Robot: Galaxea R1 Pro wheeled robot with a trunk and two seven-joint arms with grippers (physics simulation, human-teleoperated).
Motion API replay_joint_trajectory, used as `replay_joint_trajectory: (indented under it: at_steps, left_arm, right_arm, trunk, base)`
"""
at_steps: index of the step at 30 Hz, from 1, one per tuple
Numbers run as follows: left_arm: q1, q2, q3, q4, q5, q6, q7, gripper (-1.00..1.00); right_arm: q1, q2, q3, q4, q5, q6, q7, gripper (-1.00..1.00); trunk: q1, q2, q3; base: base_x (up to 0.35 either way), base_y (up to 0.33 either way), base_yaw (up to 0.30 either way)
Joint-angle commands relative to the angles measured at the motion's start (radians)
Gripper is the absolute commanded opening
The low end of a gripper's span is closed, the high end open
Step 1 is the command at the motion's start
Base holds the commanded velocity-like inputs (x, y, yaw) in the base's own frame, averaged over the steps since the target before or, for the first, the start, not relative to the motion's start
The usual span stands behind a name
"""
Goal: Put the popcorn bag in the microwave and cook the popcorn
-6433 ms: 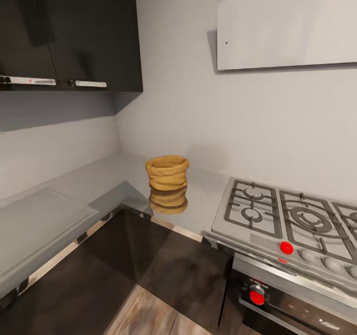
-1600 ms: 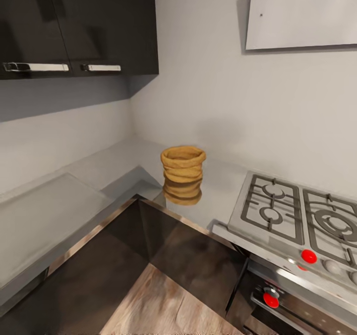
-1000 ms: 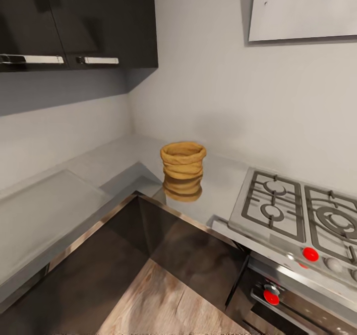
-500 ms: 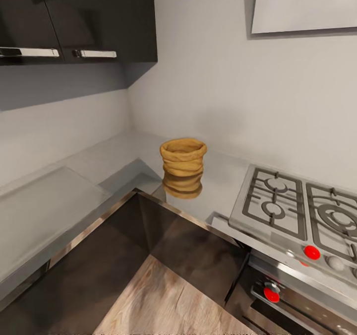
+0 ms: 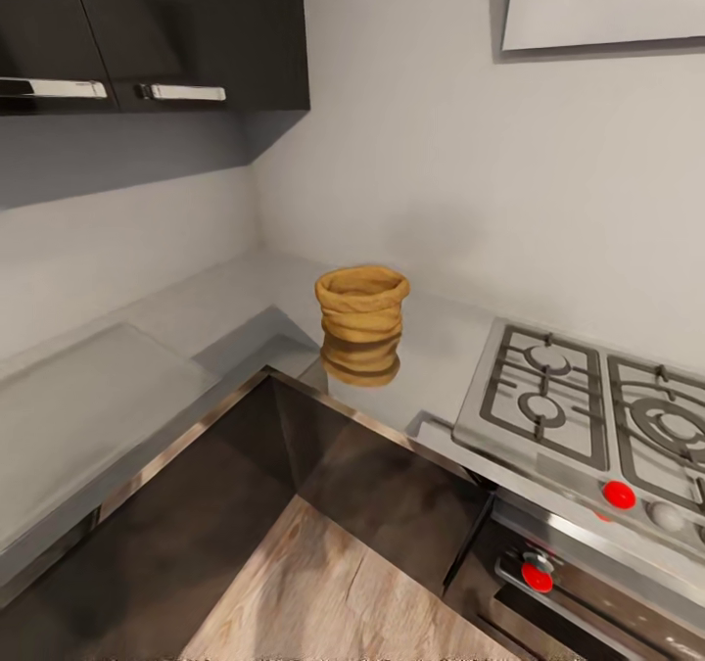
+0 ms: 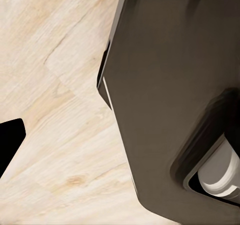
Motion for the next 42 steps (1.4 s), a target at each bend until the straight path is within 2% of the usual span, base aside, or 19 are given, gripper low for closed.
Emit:
replay_joint_trajectory:
  at_steps: [1, 7, 36, 42]
  left_arm:
    - [0.000, 0.000, 0.001, 0.000, 0.004, -0.003, 0.002, 1.00]
    - [0.000, -0.001, 0.001, 0.000, 0.004, -0.003, 0.003, 1.00]
    - [0.000, 0.002, -0.001, -0.002, 0.005, -0.003, 0.002, 1.00]
    - [0.000, 0.001, 0.002, -0.002, 0.005, -0.039, 0.002, 1.00]
  right_arm:
    - [-0.001, -0.001, -0.009, 0.003, 0.009, -0.006, 0.002, 1.00]
    - [-0.001, -0.001, -0.009, 0.003, 0.009, -0.006, 0.002, 1.00]
    - [-0.001, 0.001, -0.003, 0.001, 0.022, -0.005, 0.002, 1.00]
    - [-0.001, 0.000, -0.003, -0.002, 0.020, -0.005, 0.002, 1.00]
  trunk:
    - [0.000, -0.001, -0.003]
    - [0.000, -0.001, -0.008]
    - [0.000, -0.001, -0.009]
    - [0.000, -0.001, -0.009]
  base:
    - [0.000, 0.000, 0.000]
    - [0.000, 0.000, 0.000]
    - [0.000, 0.000, 0.000]
    - [-0.217, 0.000, 0.000]
